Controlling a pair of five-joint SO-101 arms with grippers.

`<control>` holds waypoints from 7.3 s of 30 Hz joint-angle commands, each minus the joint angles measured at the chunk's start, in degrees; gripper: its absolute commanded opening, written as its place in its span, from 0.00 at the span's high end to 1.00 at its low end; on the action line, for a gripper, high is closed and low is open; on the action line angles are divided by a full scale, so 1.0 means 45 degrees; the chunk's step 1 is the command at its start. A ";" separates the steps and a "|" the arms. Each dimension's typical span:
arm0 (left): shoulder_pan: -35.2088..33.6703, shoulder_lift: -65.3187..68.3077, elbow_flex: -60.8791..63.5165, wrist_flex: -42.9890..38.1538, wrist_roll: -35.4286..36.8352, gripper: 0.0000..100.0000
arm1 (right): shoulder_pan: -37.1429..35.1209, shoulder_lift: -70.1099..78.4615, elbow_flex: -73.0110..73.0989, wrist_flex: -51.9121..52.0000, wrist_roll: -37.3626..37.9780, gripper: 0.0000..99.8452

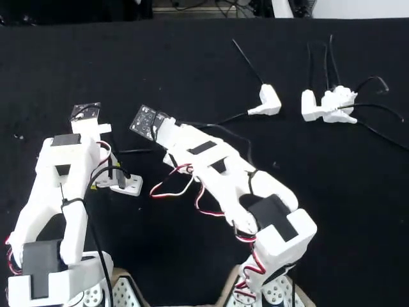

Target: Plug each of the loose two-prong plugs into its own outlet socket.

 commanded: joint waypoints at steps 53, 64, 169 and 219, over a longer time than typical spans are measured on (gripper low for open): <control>0.0127 0.0156 0.1788 -0.3634 0.0899 0.77 | 0.0449 -0.0694 -0.1006 0.2462 0.0430 0.96; 0.0127 0.0234 0.1729 -0.3653 0.0899 0.77 | 0.0391 -0.4190 0.0010 0.5314 0.0313 0.99; 0.0147 0.0274 0.2042 -0.4278 0.0821 0.77 | 0.2891 -0.9094 0.3507 0.4493 -0.5021 0.99; 0.0166 0.0274 0.2061 -0.4278 0.0821 0.77 | 0.1504 -1.1165 0.7160 0.8674 0.3302 0.95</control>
